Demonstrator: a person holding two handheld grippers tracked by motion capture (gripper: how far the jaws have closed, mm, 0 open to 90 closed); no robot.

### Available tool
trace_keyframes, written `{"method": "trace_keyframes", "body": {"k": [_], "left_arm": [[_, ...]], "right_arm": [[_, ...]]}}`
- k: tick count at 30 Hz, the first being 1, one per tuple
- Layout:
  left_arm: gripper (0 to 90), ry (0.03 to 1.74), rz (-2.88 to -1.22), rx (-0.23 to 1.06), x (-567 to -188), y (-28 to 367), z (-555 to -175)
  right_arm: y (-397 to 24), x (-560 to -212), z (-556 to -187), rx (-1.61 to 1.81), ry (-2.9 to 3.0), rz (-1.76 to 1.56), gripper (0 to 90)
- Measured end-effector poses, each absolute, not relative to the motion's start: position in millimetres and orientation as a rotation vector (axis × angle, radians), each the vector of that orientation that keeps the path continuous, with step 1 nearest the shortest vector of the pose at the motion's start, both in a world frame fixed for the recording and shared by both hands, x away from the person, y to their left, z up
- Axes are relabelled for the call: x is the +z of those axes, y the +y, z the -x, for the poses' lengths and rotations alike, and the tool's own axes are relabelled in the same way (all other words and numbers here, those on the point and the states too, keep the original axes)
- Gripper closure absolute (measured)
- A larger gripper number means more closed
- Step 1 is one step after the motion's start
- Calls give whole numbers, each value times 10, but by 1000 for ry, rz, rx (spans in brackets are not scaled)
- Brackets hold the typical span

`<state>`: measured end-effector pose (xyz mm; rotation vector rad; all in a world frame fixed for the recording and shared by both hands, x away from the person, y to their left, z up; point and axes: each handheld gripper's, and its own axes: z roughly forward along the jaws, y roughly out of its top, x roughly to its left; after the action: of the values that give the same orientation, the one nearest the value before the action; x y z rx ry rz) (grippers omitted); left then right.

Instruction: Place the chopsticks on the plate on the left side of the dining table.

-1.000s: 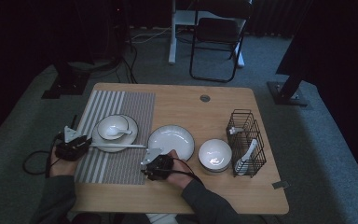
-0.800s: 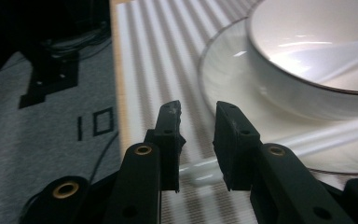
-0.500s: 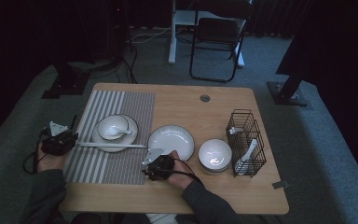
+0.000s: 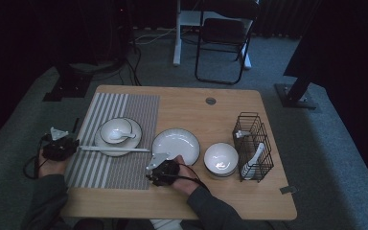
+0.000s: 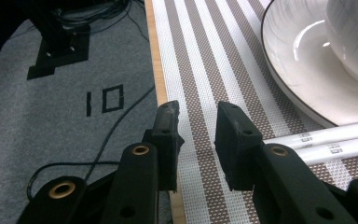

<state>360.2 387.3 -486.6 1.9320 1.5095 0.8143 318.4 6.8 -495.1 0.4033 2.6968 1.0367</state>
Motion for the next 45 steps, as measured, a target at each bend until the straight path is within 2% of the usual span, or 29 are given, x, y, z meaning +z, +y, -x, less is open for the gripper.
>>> {"method": "trace_keyframes", "body": {"k": [45], "left_arm": [[703, 1498, -1931, 776, -4876, 3778, -3616]], "right_arm": [[57, -4979, -3183, 1050, 2695, -417, 610]]}}
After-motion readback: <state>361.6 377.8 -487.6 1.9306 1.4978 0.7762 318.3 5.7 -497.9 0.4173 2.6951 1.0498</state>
